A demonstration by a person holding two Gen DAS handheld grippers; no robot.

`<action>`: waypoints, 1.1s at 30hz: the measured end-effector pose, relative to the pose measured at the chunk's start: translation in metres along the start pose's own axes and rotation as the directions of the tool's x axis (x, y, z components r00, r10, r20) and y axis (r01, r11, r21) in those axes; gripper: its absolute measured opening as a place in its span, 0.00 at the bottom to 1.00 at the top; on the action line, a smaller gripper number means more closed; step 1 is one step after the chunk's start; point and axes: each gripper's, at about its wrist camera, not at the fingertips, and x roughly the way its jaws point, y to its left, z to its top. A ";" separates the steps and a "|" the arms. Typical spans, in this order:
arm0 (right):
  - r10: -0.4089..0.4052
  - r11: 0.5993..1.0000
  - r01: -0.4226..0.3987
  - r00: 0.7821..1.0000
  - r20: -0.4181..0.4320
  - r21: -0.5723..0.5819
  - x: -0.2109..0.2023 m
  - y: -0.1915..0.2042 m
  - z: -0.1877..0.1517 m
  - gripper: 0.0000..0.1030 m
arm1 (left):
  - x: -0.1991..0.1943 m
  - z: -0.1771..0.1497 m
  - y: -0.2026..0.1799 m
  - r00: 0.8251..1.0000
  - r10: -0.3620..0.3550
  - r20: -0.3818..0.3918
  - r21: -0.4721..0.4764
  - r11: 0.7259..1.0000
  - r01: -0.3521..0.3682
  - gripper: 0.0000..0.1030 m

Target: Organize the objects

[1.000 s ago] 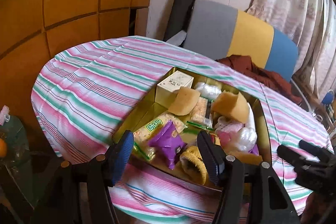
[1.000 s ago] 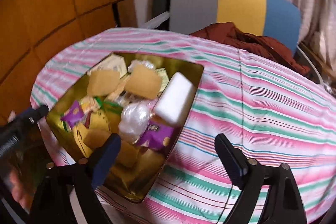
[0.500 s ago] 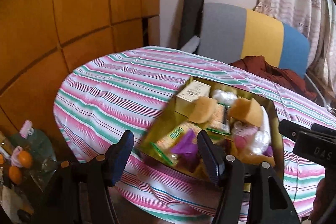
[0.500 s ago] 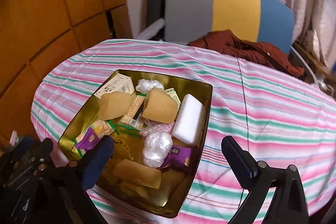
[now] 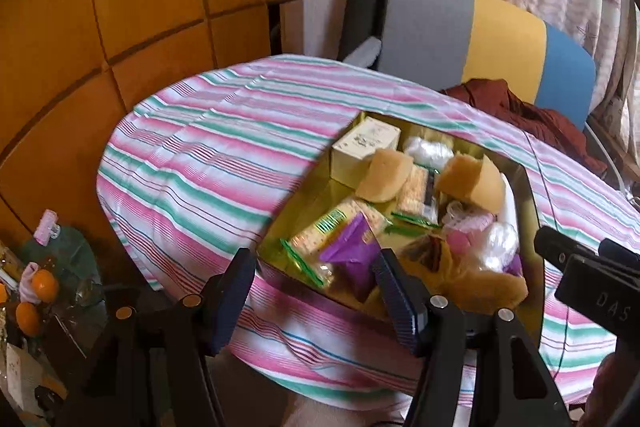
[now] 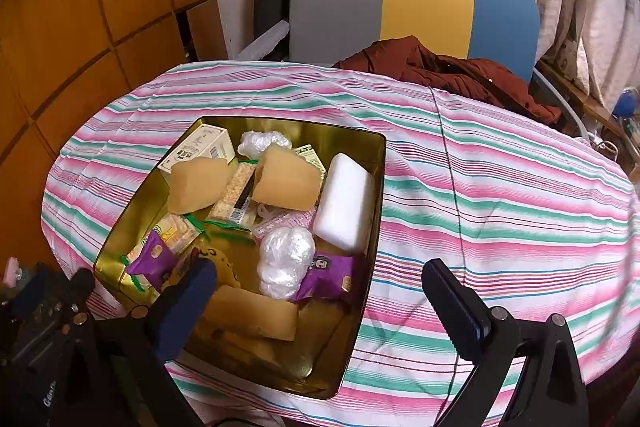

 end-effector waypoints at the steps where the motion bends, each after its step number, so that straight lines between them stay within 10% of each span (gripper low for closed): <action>1: -0.002 1.000 0.002 1.000 0.000 0.004 0.000 -0.001 0.000 1.00 | 0.001 -0.001 -0.001 1.000 -0.008 -0.010 0.005 1.000 0.008 0.62; 33: -0.034 0.999 0.034 0.999 0.004 0.018 0.002 -0.006 -0.005 1.00 | -0.004 -0.008 -0.016 0.998 -0.049 -0.034 0.060 0.997 0.051 0.62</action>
